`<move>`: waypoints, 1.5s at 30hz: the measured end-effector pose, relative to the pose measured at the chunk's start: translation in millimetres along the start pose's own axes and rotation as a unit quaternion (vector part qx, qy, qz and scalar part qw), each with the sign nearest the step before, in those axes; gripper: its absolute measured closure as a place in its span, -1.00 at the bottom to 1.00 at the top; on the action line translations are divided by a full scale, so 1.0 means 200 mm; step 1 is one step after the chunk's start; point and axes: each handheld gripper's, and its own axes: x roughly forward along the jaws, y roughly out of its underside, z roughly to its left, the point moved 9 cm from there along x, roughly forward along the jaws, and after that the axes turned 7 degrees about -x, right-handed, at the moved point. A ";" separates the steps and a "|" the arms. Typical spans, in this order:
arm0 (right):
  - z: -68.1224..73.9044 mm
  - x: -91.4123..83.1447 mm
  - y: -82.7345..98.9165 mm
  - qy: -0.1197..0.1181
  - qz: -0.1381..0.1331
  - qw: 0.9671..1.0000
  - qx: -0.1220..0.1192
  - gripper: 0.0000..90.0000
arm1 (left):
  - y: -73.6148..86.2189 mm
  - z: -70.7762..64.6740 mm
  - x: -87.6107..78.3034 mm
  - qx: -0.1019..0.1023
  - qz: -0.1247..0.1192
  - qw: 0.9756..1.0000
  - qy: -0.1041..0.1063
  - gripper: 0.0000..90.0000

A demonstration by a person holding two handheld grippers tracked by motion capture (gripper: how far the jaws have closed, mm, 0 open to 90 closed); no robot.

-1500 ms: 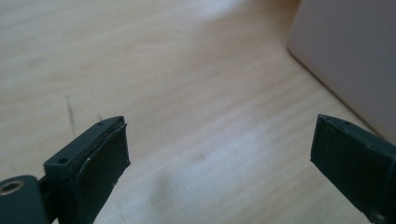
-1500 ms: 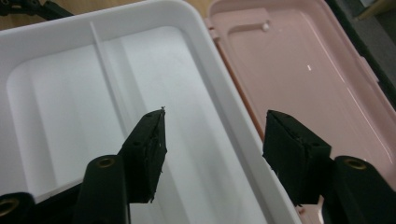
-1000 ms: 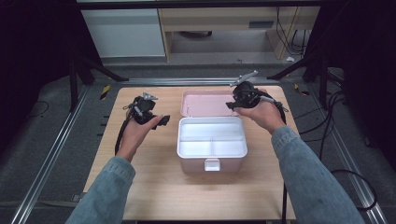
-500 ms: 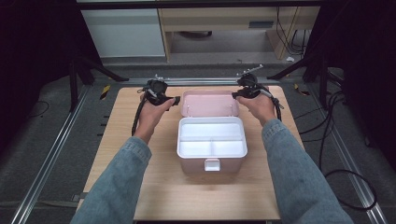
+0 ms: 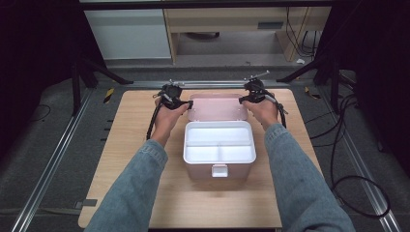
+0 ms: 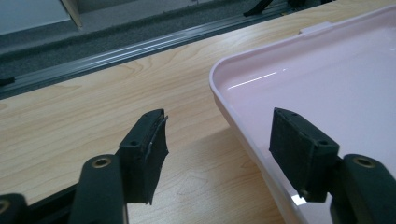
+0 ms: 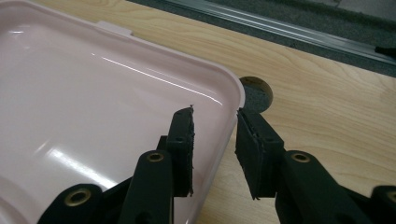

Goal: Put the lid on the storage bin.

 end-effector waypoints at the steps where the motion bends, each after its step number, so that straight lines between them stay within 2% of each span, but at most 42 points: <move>1: 0.00 0.01 0.01 0.001 0.003 1.000 0.004 0.49 | 0.00 0.00 0.01 -0.002 0.000 1.000 0.004 -0.16; 5: 0.00 0.03 0.02 0.002 0.008 1.000 0.015 0.50 | 0.02 -0.02 0.04 -0.002 0.010 1.000 0.008 -0.06; 9: 0.00 0.05 0.04 0.003 0.015 1.000 0.027 0.54 | 0.02 -0.03 0.07 -0.011 0.010 1.000 0.010 0.08; 11: 0.00 0.06 0.06 0.000 0.017 0.999 0.027 0.59 | 0.03 -0.05 0.09 -0.017 0.016 0.999 0.025 0.16; 12: 0.00 0.06 0.06 0.000 0.017 0.999 0.027 0.59 | 0.03 -0.05 0.09 -0.017 0.016 0.999 0.025 0.21; 14: 0.01 0.06 0.07 0.000 0.013 0.999 0.032 0.66 | 0.03 -0.07 0.10 -0.034 0.019 0.998 0.043 0.35; 17: 0.00 0.05 0.06 0.003 0.006 0.999 0.035 0.68 | 0.02 -0.07 0.10 -0.044 0.016 0.998 0.039 0.45; 19: 0.00 0.04 0.05 0.004 0.000 0.999 0.037 0.69 | 0.01 -0.06 0.09 -0.040 0.011 0.999 0.034 0.56; 21: 0.00 0.03 0.04 0.005 -0.007 0.999 0.036 0.69 | 0.01 -0.06 0.08 -0.040 0.009 0.999 0.034 0.59; 22: 0.00 0.02 0.04 0.008 -0.010 0.999 0.033 0.69 | -0.01 -0.07 0.07 -0.034 0.000 0.999 0.028 0.59; 27: 0.00 -0.03 0.03 0.013 -0.024 0.999 0.033 0.70 | -0.05 -0.09 0.02 -0.029 -0.018 0.999 0.027 0.66; 32: -0.01 -0.07 0.01 0.015 -0.033 0.999 0.030 0.67 | -0.08 -0.10 -0.03 -0.025 -0.026 0.999 0.025 0.72; 34: 0.00 -0.08 0.00 0.012 -0.039 0.999 0.032 0.58 | -0.09 -0.11 -0.05 -0.025 -0.032 0.999 0.023 0.73; 36: 0.00 -0.09 0.00 0.014 -0.040 0.999 0.032 0.58 | -0.09 -0.11 -0.05 -0.024 -0.031 0.999 0.022 0.74; 40: -0.01 -0.10 -0.01 0.019 -0.043 0.998 0.031 0.72 | -0.10 -0.11 -0.08 -0.031 -0.043 0.998 0.025 0.75; 45: -0.01 -0.14 -0.03 0.028 -0.051 0.998 0.021 0.76 | -0.12 -0.12 -0.11 -0.028 -0.049 0.998 0.028 0.76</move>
